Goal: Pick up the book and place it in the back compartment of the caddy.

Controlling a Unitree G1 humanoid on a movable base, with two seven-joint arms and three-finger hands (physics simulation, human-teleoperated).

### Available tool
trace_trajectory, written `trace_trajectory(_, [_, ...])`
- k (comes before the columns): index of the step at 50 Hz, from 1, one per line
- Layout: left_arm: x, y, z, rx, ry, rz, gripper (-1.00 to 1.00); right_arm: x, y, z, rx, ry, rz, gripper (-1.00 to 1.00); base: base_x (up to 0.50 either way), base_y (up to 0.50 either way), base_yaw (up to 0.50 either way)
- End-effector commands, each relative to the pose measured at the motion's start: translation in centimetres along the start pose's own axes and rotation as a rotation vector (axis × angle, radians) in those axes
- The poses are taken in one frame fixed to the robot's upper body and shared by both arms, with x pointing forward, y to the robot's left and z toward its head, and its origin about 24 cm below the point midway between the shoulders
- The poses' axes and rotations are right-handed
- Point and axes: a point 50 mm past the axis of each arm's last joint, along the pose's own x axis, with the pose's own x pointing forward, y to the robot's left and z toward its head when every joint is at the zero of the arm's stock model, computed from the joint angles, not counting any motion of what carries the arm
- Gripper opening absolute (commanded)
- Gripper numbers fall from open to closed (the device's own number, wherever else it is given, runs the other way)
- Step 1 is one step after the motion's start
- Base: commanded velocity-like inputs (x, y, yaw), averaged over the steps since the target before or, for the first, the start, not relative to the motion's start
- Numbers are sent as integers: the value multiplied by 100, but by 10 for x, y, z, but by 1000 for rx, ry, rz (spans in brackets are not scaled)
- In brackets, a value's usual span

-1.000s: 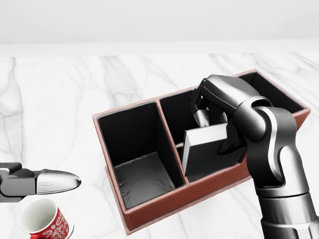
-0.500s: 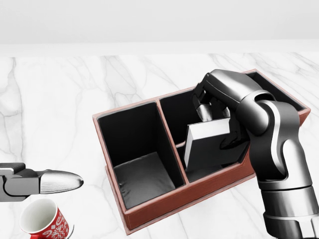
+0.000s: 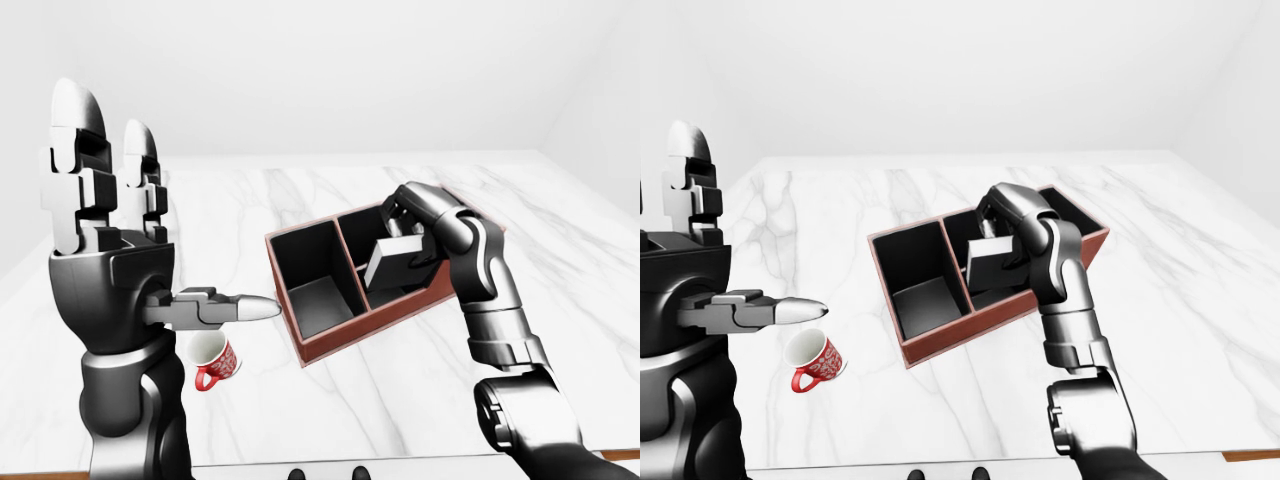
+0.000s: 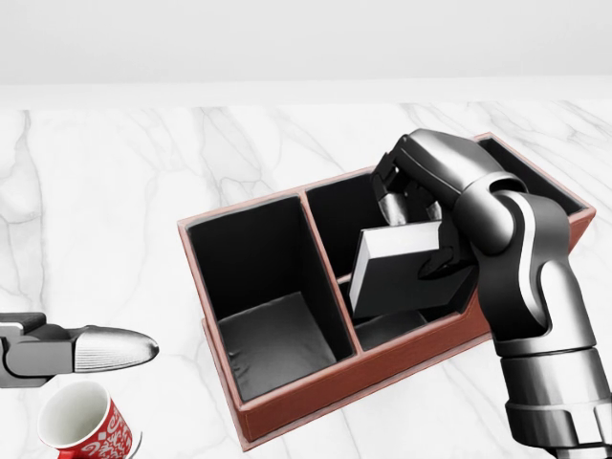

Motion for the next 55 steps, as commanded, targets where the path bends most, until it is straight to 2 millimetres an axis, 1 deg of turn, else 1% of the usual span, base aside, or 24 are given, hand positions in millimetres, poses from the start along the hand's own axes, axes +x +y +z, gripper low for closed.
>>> trace_trajectory(1, [0, 0, -1, 0, 3, 0, 100, 2, 0, -8, 18, 26, -35, -100, 0, 0, 0])
trace_trajectory(5, [0, -1, -1, 0, 7, -1, 100, 3, 0, -11, 21, 36, -43, -100, 0, 0, 0])
trace_trajectory(17, [0, -1, 0, 0, 3, -1, 100, 4, -3, -11, 20, 37, -53, -100, 0, 0, 0])
trace_trajectory(40, [-1, -1, -1, 1, 9, -4, 100, 10, 7, -18, 45, 64, -53, -100, 0, 0, 0])
trace_trajectory(55, [-1, -1, 0, 2, 4, -4, 100, 11, 8, -21, 47, 75, -53, -100, 0, 0, 0])
